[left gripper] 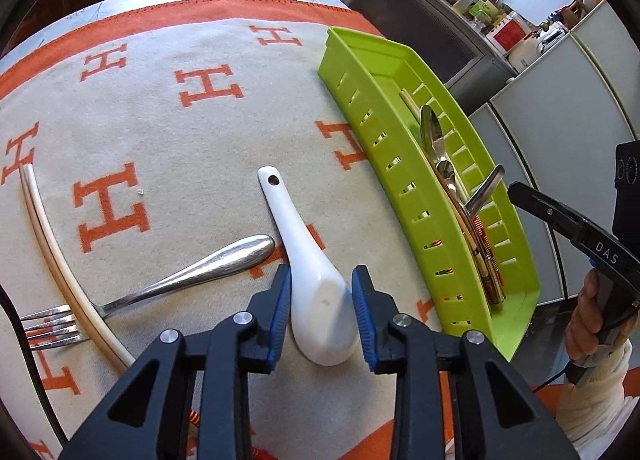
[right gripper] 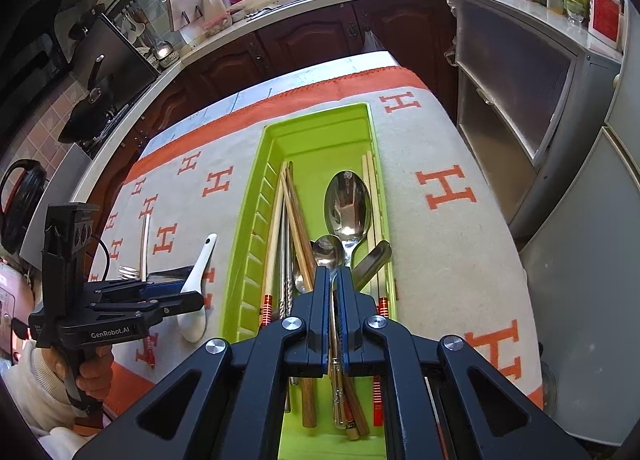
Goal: Organize utensils
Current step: 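Grasp the white ceramic spoon by its handle with the left gripper, then carry the white ceramic spoon into the green tray and open the left gripper, then grasp a red-banded chopstick beside the fork with the right gripper, then lift the red-banded chopstick and carry it toward the green tray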
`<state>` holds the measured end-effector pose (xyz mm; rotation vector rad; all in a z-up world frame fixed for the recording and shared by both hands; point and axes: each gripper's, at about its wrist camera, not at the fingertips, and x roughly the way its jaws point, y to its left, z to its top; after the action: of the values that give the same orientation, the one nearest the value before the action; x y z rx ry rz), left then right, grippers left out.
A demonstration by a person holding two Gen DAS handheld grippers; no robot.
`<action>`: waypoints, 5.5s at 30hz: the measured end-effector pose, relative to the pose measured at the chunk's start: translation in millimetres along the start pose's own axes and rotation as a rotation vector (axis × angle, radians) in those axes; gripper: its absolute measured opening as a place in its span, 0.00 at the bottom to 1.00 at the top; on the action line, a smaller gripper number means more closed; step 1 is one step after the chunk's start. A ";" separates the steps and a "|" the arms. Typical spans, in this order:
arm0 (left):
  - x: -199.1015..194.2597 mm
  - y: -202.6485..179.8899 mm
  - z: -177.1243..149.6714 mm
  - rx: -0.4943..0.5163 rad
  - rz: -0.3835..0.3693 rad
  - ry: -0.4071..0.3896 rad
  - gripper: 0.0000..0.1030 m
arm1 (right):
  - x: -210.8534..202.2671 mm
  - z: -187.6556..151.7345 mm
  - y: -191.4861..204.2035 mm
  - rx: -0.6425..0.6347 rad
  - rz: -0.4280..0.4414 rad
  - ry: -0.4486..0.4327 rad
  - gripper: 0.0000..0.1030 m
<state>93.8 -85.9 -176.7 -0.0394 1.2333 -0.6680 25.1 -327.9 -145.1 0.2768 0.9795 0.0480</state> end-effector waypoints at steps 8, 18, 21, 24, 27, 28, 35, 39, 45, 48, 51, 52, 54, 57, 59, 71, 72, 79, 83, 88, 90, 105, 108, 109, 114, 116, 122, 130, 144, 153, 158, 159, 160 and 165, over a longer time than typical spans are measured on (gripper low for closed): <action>-4.7 0.1 -5.0 0.015 0.010 -0.015 0.26 | 2.2 -5.5 3.7 -0.009 0.011 0.008 0.04; -8.4 -19.4 -4.7 0.068 0.118 -0.018 0.22 | 3.0 -6.3 5.5 -0.015 0.016 0.005 0.04; -9.5 -23.2 -2.8 0.068 0.132 -0.013 0.20 | 2.4 -7.6 5.1 -0.014 0.018 0.005 0.04; -12.4 -27.1 -0.8 0.069 0.130 -0.016 0.17 | 2.2 -8.0 4.4 -0.010 0.021 0.004 0.04; -15.0 -30.9 -0.1 0.074 0.127 -0.020 0.14 | 0.9 -9.7 3.0 -0.002 0.027 0.004 0.04; -14.7 -32.1 -0.4 0.077 0.128 -0.016 0.13 | 0.7 -10.1 2.4 0.000 0.028 0.004 0.04; -3.2 -36.7 -9.6 0.097 0.152 0.023 0.06 | -1.0 -13.6 -0.9 0.012 0.034 0.002 0.04; -6.7 -35.2 -9.7 0.071 0.146 0.024 0.05 | -1.3 -15.0 -2.7 0.022 0.035 0.004 0.04; -28.9 -35.0 -5.2 -0.006 0.090 -0.001 0.04 | -9.7 -15.9 -4.5 0.042 0.052 -0.019 0.04; -49.3 -45.3 2.0 -0.023 0.059 -0.042 0.04 | -15.1 -16.9 -4.5 0.054 0.057 -0.029 0.04; -63.9 -63.4 15.5 -0.042 0.039 -0.079 0.04 | -19.8 -16.4 -5.2 0.074 0.070 -0.041 0.04; -64.8 -69.0 20.6 -0.046 0.031 -0.084 0.04 | -22.4 -17.0 -5.3 0.081 0.071 -0.045 0.04; -62.5 -81.9 33.1 -0.062 0.031 -0.095 0.04 | -28.2 -16.3 -7.1 0.106 0.073 -0.061 0.04; -49.6 -96.7 50.0 -0.072 0.054 -0.103 0.04 | -39.3 -13.9 -13.5 0.155 0.075 -0.095 0.04; -32.9 -102.9 61.8 -0.092 0.066 -0.094 0.04 | -46.6 -12.9 -18.5 0.182 0.072 -0.111 0.04; 34.5 -112.3 71.9 -0.106 0.117 0.011 0.17 | -63.4 -17.8 -44.0 0.277 0.052 -0.133 0.04; 28.6 -113.9 69.7 -0.098 0.112 0.006 0.19 | -63.6 -18.0 -43.2 0.276 0.050 -0.133 0.04; -27.6 -114.1 44.7 -0.024 0.139 -0.031 0.41 | -65.2 -17.9 -29.7 0.253 0.053 -0.128 0.04; -52.4 -97.4 17.2 0.032 0.220 -0.034 0.42 | -64.5 -18.0 -17.8 0.229 0.057 -0.115 0.04; -76.3 -55.4 -16.6 0.007 0.313 -0.038 0.42 | -59.0 -20.2 2.5 0.190 0.071 -0.079 0.04; -85.4 -33.9 -27.6 -0.041 0.328 -0.042 0.42 | -56.5 -20.4 9.9 0.173 0.077 -0.066 0.04; -130.1 64.1 -80.1 -0.289 0.391 -0.109 0.42 | -20.1 -9.4 124.8 -0.031 0.176 0.048 0.04; -131.6 75.5 -84.7 -0.310 0.385 -0.117 0.42 | -9.7 -7.7 152.8 -0.079 0.195 0.076 0.04; -133.0 78.7 -87.0 -0.316 0.386 -0.120 0.42 | -6.6 -6.9 159.4 -0.090 0.199 0.083 0.04; -138.4 98.7 -93.6 -0.365 0.364 -0.144 0.42 | 13.8 -5.0 201.2 -0.160 0.217 0.131 0.04; -139.0 108.2 -96.2 -0.386 0.357 -0.146 0.42 | 19.5 -4.1 210.6 -0.178 0.222 0.142 0.04; -135.3 133.5 -101.9 -0.456 0.302 -0.142 0.43 | 40.2 -3.6 232.7 -0.202 0.244 0.185 0.04; -126.6 139.5 -100.9 -0.464 0.270 -0.143 0.43 | 80.1 -15.6 246.4 -0.228 0.269 0.304 0.04; -120.1 144.1 -105.8 -0.468 0.235 -0.134 0.43 | 123.2 -36.4 266.6 -0.316 0.178 0.369 0.04; -117.2 143.8 -107.3 -0.468 0.221 -0.130 0.44 | 127.3 -46.5 279.0 -0.398 0.099 0.328 0.08; -118.0 141.2 -107.3 -0.467 0.212 -0.129 0.44 | 126.3 -52.6 292.0 -0.482 0.064 0.293 0.16; -117.8 140.3 -106.5 -0.466 0.211 -0.129 0.44 | 126.0 -53.2 293.3 -0.489 0.061 0.288 0.17; -117.7 139.0 -105.7 -0.465 0.209 -0.130 0.44 | 125.9 -53.8 293.9 -0.493 0.059 0.284 0.17; -113.8 131.4 -98.4 -0.455 0.208 -0.129 0.45 | 125.4 -49.9 285.0 -0.460 0.074 0.288 0.06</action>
<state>47.4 108.0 -163.7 -0.3230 1.2234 -0.1925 78.0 -22.2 -201.1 -0.1221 1.2114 0.3841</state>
